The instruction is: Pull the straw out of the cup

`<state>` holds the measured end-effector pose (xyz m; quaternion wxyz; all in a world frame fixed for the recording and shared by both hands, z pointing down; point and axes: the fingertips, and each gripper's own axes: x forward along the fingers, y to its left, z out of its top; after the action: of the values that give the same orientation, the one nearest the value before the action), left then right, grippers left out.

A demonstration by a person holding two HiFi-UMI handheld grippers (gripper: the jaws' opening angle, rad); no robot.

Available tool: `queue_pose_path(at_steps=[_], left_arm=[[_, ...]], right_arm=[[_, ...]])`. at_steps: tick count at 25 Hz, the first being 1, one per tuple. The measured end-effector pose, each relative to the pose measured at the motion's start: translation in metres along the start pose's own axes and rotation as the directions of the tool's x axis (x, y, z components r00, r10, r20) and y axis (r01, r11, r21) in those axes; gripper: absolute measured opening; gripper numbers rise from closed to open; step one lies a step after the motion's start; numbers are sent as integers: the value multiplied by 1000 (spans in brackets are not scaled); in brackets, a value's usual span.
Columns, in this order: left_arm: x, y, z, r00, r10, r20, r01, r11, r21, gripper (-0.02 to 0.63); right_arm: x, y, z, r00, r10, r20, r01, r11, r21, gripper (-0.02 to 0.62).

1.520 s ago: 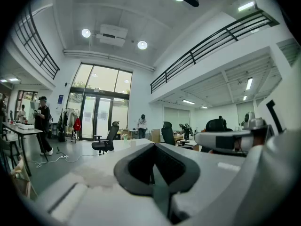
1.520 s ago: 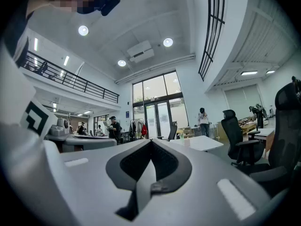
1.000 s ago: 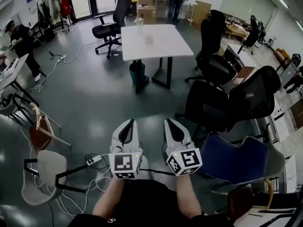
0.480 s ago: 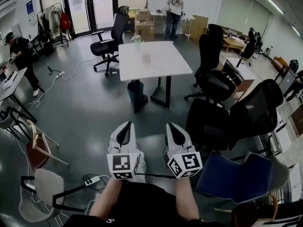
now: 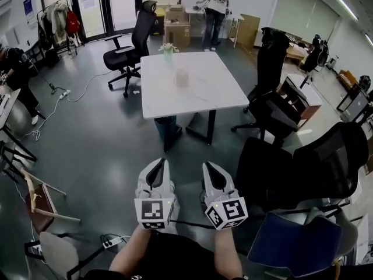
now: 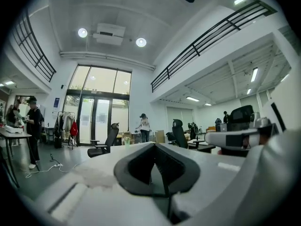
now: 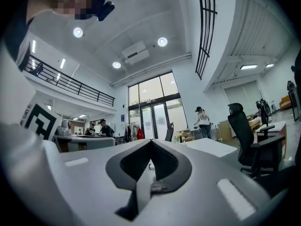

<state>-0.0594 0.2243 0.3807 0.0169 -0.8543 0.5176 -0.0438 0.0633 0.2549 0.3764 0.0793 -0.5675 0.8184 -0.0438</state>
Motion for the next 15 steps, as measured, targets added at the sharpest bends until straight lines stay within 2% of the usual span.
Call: queue_pose_path(at_steps=[4, 8, 11, 15], left_arm=[[70, 37, -12, 998, -13, -57, 13, 1000, 15, 2], [144, 82, -31, 992, -5, -124, 5, 1000, -5, 2], [203, 108, -31, 990, -8, -140, 6, 1000, -19, 2], [269, 134, -23, 987, -23, -161, 10, 997, -83, 2]], right_arm=[[82, -28, -19, 999, 0, -34, 1, 999, 42, 2], [169, -46, -36, 997, 26, -73, -22, 999, 43, 2], [233, -65, -35, 995, 33, -92, -31, 999, 21, 2], [301, -86, -27, 992, 32, -119, -30, 999, 18, 2]])
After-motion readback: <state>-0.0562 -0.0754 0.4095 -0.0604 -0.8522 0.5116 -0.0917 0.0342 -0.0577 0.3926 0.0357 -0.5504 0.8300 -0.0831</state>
